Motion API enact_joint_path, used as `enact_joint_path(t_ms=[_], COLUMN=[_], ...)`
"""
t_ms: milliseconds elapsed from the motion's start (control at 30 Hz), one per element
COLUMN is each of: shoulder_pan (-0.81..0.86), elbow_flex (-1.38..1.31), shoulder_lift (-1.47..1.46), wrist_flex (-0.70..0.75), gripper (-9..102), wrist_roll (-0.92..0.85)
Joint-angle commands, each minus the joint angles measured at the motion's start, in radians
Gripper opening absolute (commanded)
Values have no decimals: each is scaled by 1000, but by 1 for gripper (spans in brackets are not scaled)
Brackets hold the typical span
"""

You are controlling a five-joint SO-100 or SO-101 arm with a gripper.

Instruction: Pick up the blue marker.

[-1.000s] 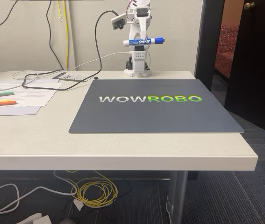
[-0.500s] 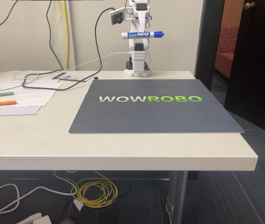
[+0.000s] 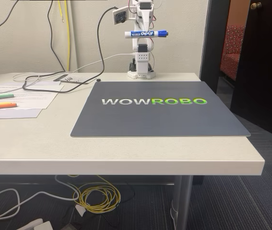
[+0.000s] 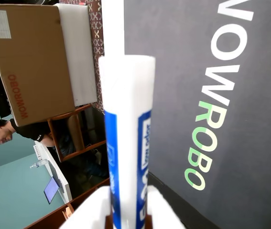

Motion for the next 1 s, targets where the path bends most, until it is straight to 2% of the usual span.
enact_joint_path(t_ms=[0,967], shoulder_pan=[11,15], elbow_flex=[-5,-5], shoulder_lift=[29,26], wrist_flex=[-17,-34], gripper=[0,0], wrist_roll=[18,23])
